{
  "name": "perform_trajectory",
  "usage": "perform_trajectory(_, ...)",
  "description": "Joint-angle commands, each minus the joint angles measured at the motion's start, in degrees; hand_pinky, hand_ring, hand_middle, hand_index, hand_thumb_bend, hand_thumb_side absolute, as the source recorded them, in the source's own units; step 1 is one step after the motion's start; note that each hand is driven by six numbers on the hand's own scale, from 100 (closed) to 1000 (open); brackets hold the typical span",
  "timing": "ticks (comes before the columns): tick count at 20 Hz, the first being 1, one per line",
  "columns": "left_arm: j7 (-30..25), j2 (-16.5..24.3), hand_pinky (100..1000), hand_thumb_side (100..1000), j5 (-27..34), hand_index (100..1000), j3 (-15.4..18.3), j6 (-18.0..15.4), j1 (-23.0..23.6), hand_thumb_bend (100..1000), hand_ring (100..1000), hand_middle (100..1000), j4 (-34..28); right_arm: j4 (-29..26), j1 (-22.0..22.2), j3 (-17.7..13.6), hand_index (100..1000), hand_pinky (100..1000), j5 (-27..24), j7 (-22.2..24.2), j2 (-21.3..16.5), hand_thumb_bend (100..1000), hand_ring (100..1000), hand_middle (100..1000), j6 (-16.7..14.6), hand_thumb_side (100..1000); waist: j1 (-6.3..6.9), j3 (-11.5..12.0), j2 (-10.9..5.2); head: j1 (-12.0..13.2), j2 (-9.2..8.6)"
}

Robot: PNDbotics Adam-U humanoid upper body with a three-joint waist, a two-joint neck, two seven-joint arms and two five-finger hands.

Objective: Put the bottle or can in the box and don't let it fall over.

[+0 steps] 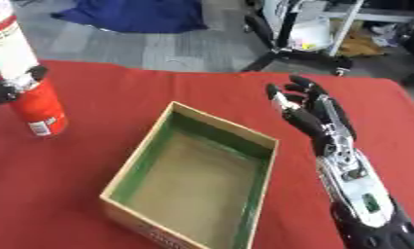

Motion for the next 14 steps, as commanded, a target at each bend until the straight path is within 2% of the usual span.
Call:
perform_trajectory(1,-1.0,1.9,803,324,0.6,397,-1.1,0.9,-1.5,100,738,399,-5.3,-0.4,-0.5,-0.4,867,743,-0.4,-0.2,-0.9,397,828,786,0.0,346,0.48,0.1,-1.93,-0.3,0.49)
perform_trajectory(9,-2.2,0.9,811,310,2.7,402,-5.6,5.3,-3.0,100,737,401,-17.0,-0.3,-0.1,-0.4,868,743,-0.3,-0.2,-0.9,393,828,786,0.1,347,0.92,0.4,-2.68,-0.7,1.21)
perform_trajectory(14,-3.7,-2.9,813,317,2.2,406,-9.3,7.7,-5.3,100,739,404,-18.0,0.0,0.4,-0.4,868,743,-0.1,-0.3,-1.0,393,828,786,0.1,347,1.46,0.8,-3.49,-1.1,1.93)
